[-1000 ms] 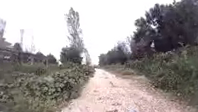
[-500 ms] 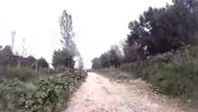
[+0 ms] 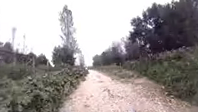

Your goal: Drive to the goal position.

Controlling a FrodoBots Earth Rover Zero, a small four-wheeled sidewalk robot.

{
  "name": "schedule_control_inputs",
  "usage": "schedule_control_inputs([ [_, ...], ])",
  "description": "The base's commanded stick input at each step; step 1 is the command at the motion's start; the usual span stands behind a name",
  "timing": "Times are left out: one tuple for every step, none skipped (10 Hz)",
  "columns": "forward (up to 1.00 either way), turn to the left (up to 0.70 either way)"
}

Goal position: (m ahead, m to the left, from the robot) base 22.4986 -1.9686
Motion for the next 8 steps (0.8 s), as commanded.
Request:
schedule_control_inputs([
  [0.70,0.00],
  [0.70,0.00],
  [0.70,0.00],
  [0.70,0.00],
  [0.70,0.00],
  [0.70,0.00],
  [0.70,0.00],
  [0.70,0.00],
])
